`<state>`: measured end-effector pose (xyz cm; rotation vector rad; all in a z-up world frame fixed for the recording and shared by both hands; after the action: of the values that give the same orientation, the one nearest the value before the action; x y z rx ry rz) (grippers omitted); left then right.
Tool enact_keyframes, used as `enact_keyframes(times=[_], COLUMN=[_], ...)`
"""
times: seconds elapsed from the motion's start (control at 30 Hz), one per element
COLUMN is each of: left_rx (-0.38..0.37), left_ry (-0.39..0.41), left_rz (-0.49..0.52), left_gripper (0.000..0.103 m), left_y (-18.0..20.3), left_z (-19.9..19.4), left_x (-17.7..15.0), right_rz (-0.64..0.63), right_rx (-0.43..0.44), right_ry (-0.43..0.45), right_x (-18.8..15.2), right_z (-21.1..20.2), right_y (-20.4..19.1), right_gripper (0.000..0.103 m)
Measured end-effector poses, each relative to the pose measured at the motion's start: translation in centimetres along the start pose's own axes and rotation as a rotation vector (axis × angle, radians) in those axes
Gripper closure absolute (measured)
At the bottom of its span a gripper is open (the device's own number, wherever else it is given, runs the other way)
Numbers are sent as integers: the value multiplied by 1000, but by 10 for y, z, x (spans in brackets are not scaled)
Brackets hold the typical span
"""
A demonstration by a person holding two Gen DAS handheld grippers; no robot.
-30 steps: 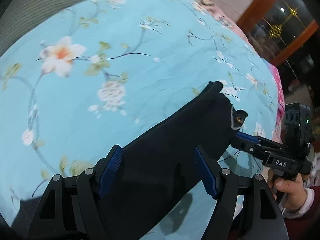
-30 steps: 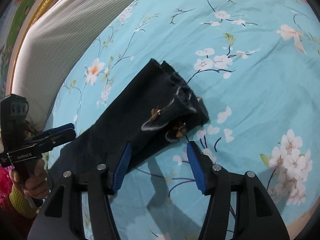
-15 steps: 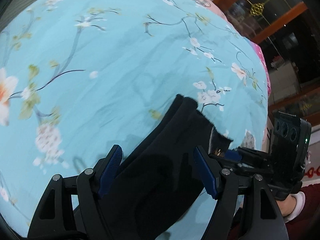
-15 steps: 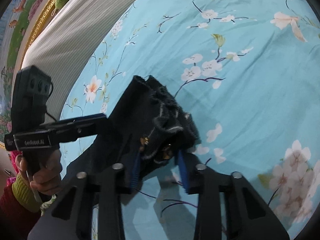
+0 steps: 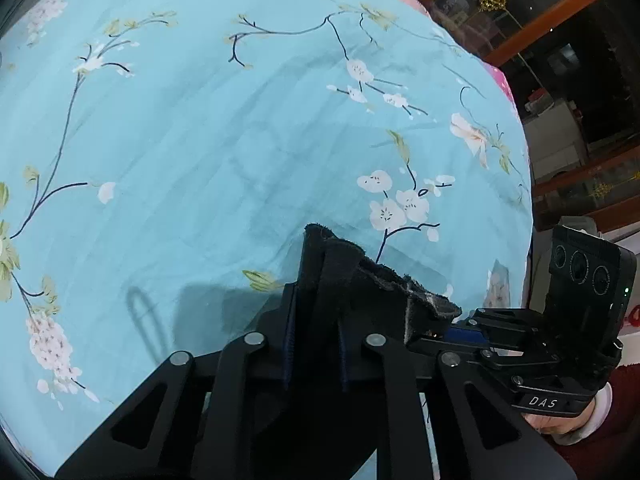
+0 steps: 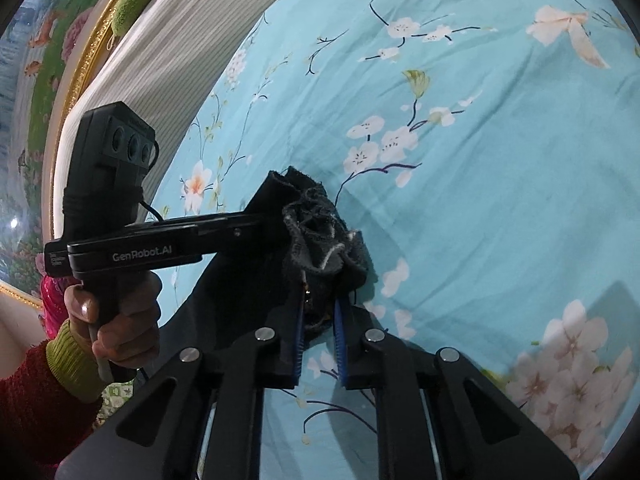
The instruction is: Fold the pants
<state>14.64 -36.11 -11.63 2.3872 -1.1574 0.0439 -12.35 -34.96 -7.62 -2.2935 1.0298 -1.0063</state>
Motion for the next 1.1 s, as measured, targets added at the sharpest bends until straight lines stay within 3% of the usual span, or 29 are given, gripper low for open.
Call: enact_keyframes(times=[0.2, 0.5, 0.83, 1.1], left_rx=[-16, -12, 0, 15], left_ry=[63, 191, 315, 376], left_rz=[-20, -44, -95, -184], left_gripper=[91, 92, 92, 93], left_y=[2, 7, -4, -30], left_z=[-25, -82, -150, -175], left_x=[0, -14, -63, -110], right_rz=[2, -101, -248, -360], right_rx=[59, 166, 309, 358], right_ry=[-12, -3, -90, -204], right_x=[4, 8, -21, -51], right_z=[0, -15, -12, 15], right_y=[-14, -70, -139, -174], right_gripper=[89, 89, 89, 89])
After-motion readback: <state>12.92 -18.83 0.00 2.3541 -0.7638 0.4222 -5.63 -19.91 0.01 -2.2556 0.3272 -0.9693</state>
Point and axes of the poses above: each gripper's, at about its wrist camera, not at the fingertips, and z roughly the way its jaws point, y to its right, x to its top, the point moved 8 cm from there along z, roughly the way its jaws point, and after that the axes turned 3 degrees about -x, right-handed, at the moved point
